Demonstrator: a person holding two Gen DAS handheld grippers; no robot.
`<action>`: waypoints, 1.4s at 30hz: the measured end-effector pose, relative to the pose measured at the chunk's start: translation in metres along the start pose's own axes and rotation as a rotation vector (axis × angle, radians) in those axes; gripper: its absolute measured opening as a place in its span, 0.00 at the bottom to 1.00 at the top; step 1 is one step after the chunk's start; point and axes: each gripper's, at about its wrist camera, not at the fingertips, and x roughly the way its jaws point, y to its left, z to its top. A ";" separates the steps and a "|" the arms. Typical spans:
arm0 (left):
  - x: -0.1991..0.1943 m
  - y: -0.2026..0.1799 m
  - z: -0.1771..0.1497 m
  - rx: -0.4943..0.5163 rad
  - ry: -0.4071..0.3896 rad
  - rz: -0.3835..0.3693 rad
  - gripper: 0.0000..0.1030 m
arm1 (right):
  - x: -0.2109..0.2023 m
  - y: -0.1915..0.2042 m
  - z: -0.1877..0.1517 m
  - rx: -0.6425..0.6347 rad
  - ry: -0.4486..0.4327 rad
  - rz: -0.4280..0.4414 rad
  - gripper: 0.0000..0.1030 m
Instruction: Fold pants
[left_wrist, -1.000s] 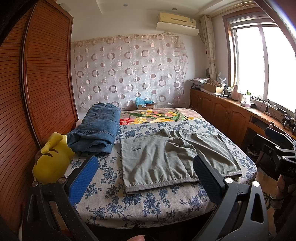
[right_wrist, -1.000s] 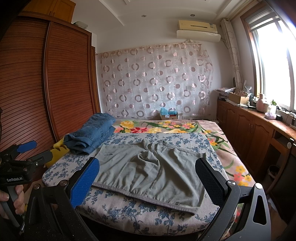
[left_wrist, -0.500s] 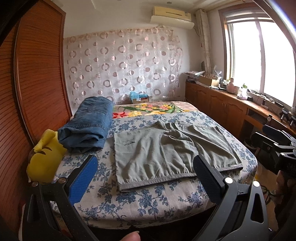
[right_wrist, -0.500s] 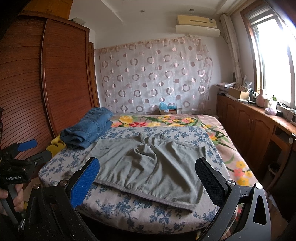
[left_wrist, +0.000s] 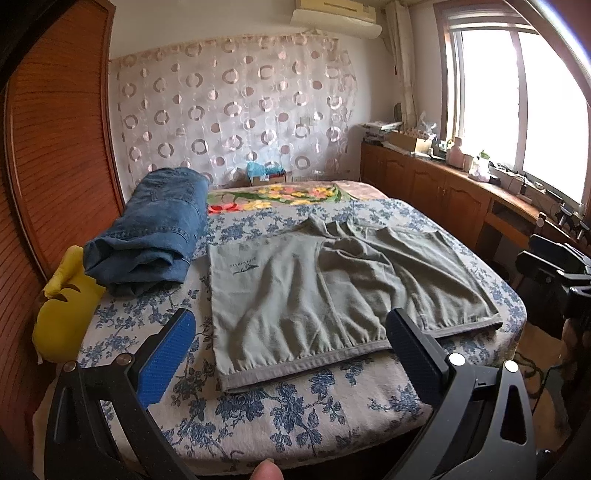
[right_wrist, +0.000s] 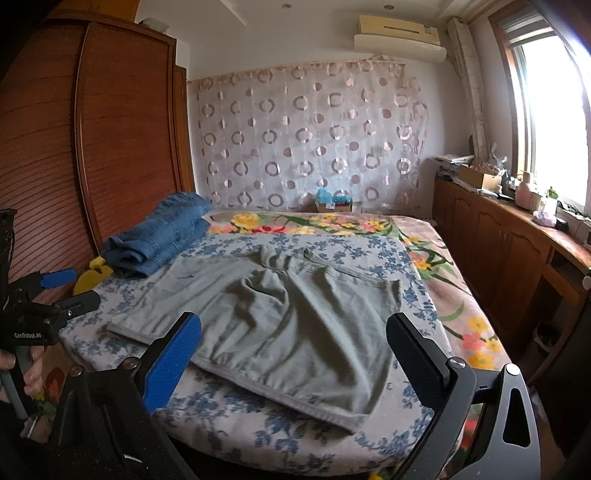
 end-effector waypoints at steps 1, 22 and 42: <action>0.003 0.001 0.000 0.002 0.004 -0.002 1.00 | 0.002 -0.002 0.000 -0.001 0.007 -0.001 0.95; 0.061 0.016 -0.013 0.001 0.121 -0.080 1.00 | 0.084 -0.051 0.052 0.062 0.235 -0.027 0.41; 0.079 0.023 -0.026 -0.047 0.190 -0.089 1.00 | 0.083 -0.044 0.074 0.130 0.421 -0.137 0.16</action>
